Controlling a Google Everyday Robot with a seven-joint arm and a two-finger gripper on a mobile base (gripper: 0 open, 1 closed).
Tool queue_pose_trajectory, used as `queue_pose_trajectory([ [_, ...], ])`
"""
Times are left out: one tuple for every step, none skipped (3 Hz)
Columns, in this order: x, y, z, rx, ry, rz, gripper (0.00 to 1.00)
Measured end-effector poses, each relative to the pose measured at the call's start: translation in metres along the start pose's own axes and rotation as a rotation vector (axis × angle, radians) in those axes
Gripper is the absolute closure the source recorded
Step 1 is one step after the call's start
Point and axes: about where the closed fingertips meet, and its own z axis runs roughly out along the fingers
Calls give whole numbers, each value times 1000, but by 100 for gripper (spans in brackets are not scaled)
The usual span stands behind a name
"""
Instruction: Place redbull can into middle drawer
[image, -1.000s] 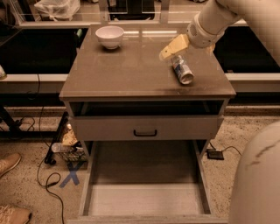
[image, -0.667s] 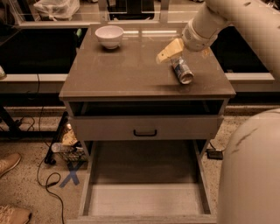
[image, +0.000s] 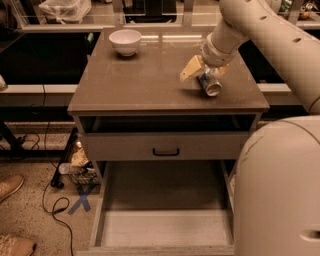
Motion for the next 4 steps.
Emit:
queue_pose_trajectory([
  [-1,3,10,-18,11,-13,49],
  [-3,13,13,-51,11,-47,72],
  [1,22,11,-98,2,-75,95],
  [4,42,-29,-220,-75,-167,100],
])
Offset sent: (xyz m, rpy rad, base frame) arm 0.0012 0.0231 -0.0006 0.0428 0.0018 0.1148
